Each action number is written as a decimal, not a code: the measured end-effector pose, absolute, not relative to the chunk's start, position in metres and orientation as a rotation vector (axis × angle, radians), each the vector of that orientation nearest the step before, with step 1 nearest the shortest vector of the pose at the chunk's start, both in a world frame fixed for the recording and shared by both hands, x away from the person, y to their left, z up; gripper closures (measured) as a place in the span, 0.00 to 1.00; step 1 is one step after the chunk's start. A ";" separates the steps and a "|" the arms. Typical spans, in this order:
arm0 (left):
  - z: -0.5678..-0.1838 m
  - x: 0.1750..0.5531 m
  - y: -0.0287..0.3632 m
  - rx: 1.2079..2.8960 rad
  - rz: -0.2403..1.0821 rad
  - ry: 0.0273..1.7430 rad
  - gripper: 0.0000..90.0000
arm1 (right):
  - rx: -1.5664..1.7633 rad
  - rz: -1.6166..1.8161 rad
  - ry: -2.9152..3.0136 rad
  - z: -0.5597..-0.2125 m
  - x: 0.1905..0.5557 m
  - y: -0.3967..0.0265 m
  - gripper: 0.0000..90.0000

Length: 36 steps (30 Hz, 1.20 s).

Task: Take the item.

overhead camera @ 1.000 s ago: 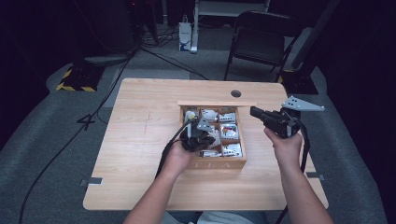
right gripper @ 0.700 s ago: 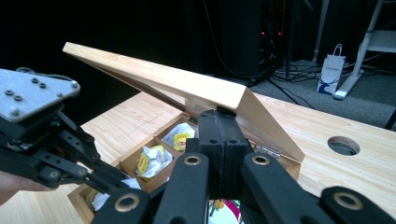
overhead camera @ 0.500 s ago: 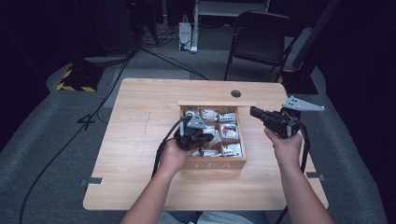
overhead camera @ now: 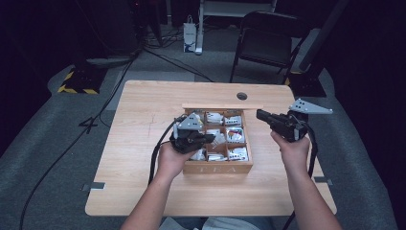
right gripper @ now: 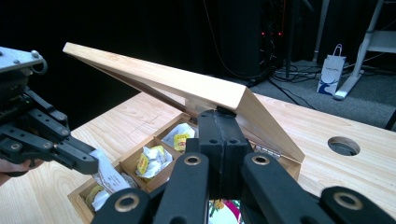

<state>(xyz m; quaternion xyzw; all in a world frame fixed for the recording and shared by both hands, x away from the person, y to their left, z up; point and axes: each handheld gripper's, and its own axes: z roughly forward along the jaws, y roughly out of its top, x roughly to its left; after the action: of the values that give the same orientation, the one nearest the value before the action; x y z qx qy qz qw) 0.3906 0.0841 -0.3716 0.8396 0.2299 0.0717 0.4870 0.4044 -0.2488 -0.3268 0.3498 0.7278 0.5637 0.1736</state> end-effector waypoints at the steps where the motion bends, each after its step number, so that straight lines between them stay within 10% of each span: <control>1: -0.371 0.390 0.086 2.039 0.175 0.559 1.00 | 0.992 1.599 2.064 -0.327 0.404 -0.249 1.00; 36: -0.363 0.340 0.164 1.991 0.269 0.546 1.00 | 0.988 1.574 2.079 -0.330 0.398 -0.246 1.00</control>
<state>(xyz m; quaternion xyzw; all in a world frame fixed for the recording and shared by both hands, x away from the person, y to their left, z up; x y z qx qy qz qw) 0.3400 0.1636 -0.3628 0.8252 0.2264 0.1117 0.5053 0.3984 -0.2464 -0.3303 0.3490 0.7339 0.5557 0.1758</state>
